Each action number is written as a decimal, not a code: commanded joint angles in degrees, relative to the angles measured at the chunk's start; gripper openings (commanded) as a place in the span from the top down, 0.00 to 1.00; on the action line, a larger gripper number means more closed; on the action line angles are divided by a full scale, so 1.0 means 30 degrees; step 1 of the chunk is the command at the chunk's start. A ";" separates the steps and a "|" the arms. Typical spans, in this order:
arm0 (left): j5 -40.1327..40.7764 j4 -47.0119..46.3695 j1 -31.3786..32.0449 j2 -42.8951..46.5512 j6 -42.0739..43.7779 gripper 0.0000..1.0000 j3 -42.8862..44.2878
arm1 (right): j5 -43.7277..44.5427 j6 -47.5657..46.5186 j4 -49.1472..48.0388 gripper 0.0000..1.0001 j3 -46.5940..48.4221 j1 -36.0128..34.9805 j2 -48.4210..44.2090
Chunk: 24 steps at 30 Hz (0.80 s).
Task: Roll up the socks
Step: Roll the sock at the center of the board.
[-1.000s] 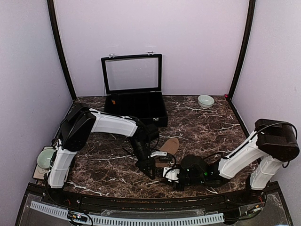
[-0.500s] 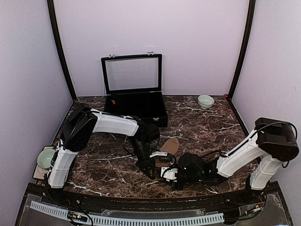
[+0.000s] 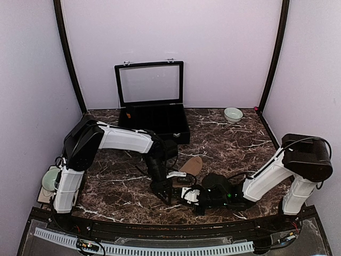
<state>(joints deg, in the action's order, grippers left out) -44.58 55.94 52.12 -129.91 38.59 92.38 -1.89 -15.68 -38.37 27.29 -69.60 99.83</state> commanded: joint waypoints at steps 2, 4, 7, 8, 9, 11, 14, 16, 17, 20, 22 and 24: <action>0.7571 -0.0905 -0.0864 0.0268 -0.0822 0.57 -0.2394 | -0.1688 0.0988 0.5111 1.00 0.0319 0.0591 0.0806; 0.7841 -0.1429 -0.1132 0.1412 -0.1069 0.57 -0.3136 | -0.2240 0.1126 0.5654 1.00 0.0475 0.0706 0.0712; 0.8059 -0.1920 -0.1406 0.2923 -0.1271 0.57 -0.4192 | -0.2767 0.1422 0.6652 1.00 0.0871 0.0738 0.0674; 0.8065 -0.2117 -0.1479 0.3399 -0.1339 0.57 -0.4700 | -0.2915 0.1500 0.7042 1.00 0.1012 0.0731 0.0630; 0.8059 -0.2365 -0.1536 0.3847 -0.1396 0.57 -0.5123 | -0.3028 0.1608 0.7432 1.00 0.1140 0.0771 0.0558; 0.7955 -0.3077 -0.1692 0.4820 -0.1508 0.57 -0.6102 | -0.3131 0.1924 0.7823 1.00 0.1182 0.0843 0.0316; 0.7667 -0.4591 -0.2003 0.5961 -0.1783 0.57 -0.7900 | -0.3515 0.2481 0.8133 1.00 0.1089 0.0984 0.0063; 0.7472 -0.5366 -0.2113 0.6715 -0.1755 0.57 -0.8899 | -0.3734 0.2943 0.8356 1.00 0.1271 0.0997 -0.0087; 0.7362 -0.5639 -0.2135 0.7026 -0.1645 0.57 -0.9262 | -0.3812 0.3096 0.8515 1.00 0.1403 0.1009 -0.0095; 0.7271 -0.6466 -0.2138 0.8028 -0.1123 0.58 -1.0045 | -0.4075 0.4094 0.8890 1.00 0.1761 0.1107 -0.0156; 0.7091 -0.7058 -0.2138 0.8797 -0.0617 0.59 -1.0552 | -0.4523 0.5361 0.8685 1.00 0.1879 0.1285 -0.0056; 0.6719 -0.7137 -0.2098 0.9271 -0.0189 0.59 -1.0660 | -0.4785 0.6450 0.8998 1.00 0.2084 0.1477 0.0136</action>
<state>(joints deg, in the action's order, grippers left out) -26.52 36.25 45.95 -104.97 35.31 63.05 -12.99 -4.36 -22.85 34.35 -65.95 97.97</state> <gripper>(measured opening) 0.415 0.023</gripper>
